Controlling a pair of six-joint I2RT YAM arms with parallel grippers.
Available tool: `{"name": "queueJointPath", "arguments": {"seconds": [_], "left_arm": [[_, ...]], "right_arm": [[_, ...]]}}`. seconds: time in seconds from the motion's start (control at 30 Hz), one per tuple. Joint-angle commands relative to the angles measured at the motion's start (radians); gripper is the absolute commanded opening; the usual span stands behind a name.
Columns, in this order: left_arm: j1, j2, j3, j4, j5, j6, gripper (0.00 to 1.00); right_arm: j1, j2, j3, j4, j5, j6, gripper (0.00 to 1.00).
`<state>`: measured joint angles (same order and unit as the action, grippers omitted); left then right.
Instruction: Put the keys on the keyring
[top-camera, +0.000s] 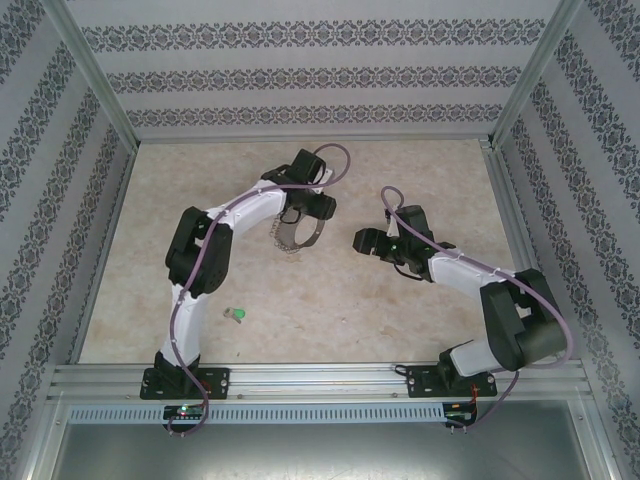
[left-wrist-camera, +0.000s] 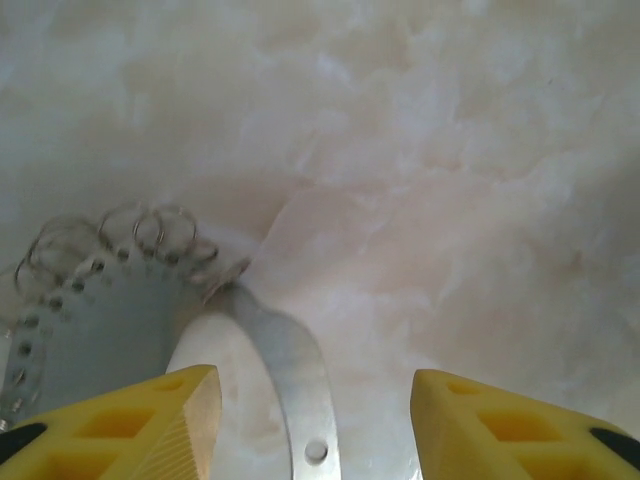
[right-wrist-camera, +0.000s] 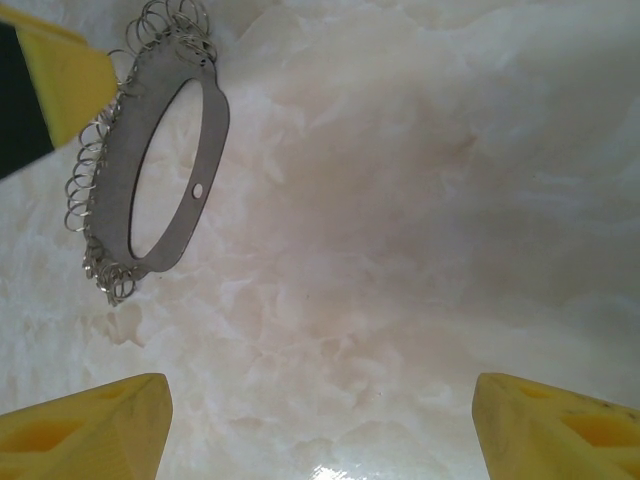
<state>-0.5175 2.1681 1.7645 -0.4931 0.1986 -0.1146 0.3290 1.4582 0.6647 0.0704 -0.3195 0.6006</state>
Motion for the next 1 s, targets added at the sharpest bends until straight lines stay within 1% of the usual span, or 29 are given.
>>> {"name": "queueJointPath", "arguments": {"seconds": [0.0,0.33,0.53,0.97], "left_arm": [[-0.010,0.047,0.070,-0.073,0.016,0.061,0.50],[-0.006,0.104,0.128,-0.087,-0.007,0.114,0.47],[0.000,0.146,0.171,-0.102,-0.039,0.125,0.46],[0.016,0.186,0.214,-0.116,-0.041,0.131,0.46]], "right_arm": [[-0.007,0.027,0.035,0.005,-0.019,0.010,0.79],[-0.017,0.037,0.034,0.007,-0.024,0.006,0.79],[-0.020,0.039,0.033,0.011,-0.025,0.007,0.80],[-0.024,0.059,0.039,0.018,-0.036,0.008,0.80]]}}
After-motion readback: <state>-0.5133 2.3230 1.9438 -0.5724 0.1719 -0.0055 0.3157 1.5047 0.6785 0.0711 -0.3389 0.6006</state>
